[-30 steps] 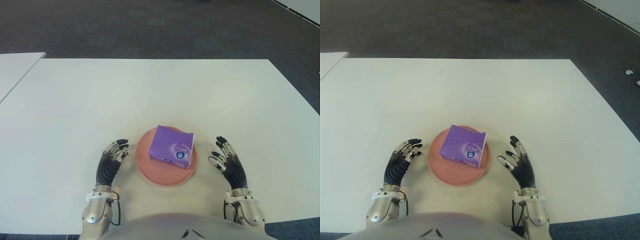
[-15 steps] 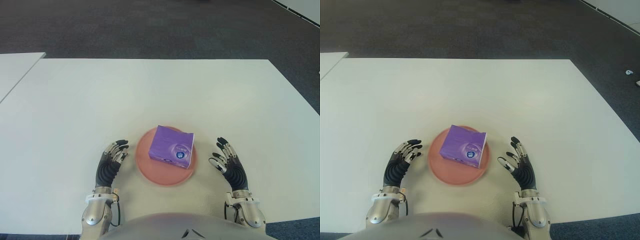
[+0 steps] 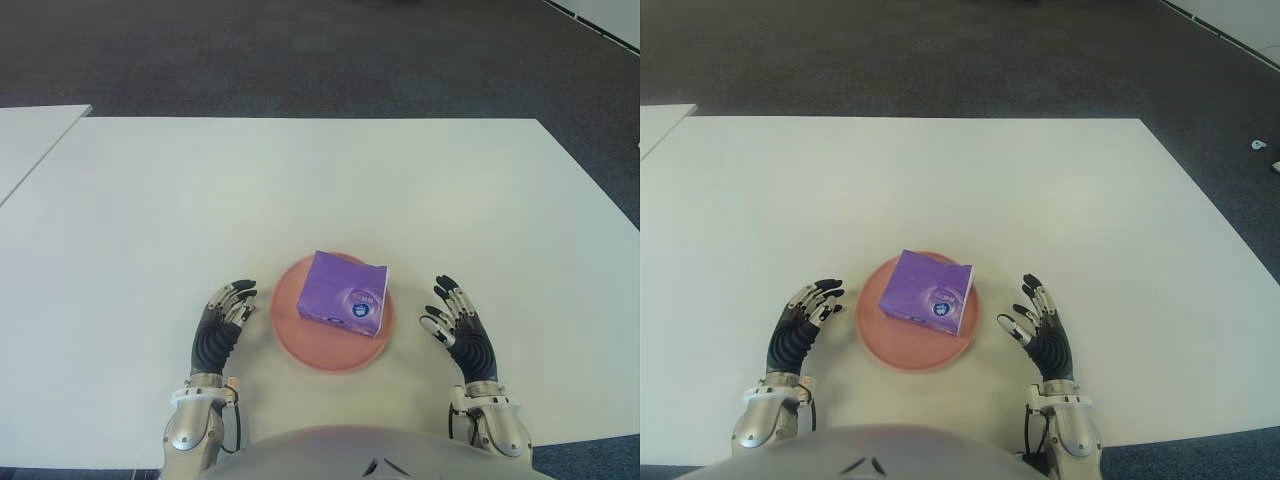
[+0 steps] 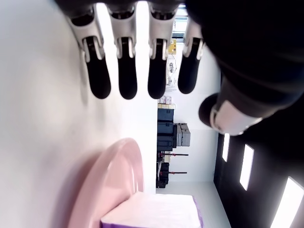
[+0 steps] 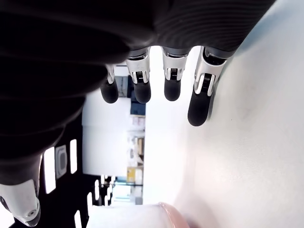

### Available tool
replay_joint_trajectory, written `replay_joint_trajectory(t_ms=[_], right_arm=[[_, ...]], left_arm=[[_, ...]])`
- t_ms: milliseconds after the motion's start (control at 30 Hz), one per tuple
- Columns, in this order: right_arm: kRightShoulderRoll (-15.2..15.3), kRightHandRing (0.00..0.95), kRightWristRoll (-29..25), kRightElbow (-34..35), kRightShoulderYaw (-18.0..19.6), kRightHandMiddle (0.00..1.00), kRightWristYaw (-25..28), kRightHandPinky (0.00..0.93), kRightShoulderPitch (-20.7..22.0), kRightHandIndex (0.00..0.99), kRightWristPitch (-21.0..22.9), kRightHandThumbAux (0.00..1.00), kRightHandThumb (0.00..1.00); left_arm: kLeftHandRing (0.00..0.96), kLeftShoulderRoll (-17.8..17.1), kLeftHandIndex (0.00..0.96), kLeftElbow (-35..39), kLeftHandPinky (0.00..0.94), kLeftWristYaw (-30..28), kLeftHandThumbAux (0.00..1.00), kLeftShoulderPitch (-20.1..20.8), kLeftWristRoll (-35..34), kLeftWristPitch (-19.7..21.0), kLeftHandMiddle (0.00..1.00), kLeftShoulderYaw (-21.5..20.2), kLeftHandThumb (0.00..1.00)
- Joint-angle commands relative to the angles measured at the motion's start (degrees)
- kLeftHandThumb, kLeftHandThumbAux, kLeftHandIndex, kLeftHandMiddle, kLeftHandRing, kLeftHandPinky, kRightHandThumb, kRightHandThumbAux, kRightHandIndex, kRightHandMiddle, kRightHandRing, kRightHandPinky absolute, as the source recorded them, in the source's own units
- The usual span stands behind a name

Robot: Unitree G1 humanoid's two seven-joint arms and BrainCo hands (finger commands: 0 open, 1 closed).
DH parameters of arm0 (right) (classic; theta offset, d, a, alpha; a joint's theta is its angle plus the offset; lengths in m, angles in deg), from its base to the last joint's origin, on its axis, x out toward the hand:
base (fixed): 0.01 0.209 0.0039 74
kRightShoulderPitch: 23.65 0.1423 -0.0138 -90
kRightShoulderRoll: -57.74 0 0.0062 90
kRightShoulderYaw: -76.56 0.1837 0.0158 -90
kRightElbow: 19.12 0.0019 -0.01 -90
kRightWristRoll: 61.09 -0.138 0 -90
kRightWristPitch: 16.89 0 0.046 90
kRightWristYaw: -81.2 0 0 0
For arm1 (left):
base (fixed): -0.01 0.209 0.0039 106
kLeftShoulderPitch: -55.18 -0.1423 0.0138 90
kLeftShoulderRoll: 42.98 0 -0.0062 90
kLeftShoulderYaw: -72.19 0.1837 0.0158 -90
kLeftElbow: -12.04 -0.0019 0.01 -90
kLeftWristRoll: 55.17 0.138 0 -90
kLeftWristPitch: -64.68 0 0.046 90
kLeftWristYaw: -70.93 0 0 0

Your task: Put the tissue paper into the plate.

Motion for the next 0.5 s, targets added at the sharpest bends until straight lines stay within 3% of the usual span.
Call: replay_joint_trajectory(t_ms=[33,500], right_arm=[[-0.2,0.013,0.7,-1.4,-0.1,0.078,-0.2,0.000,-1.3,0.031,1.4,0.614,0.176],[-0.6,0.020,2.0,-1.3,-0.3,0.077,-1.2,0.000,-1.5,0.031,1.1,0.610,0.156]], left_arm=[[0.290,-0.1,0.298,-0.5,0.329,-0.1,0.626,-0.9,-0.3,1.4,0.276,0.2,0.227],[0.297,0.1,0.293,0.1,0.335,0.1,0.625,-1.2,-0.5,2.0,0.281,0.4,0.234]])
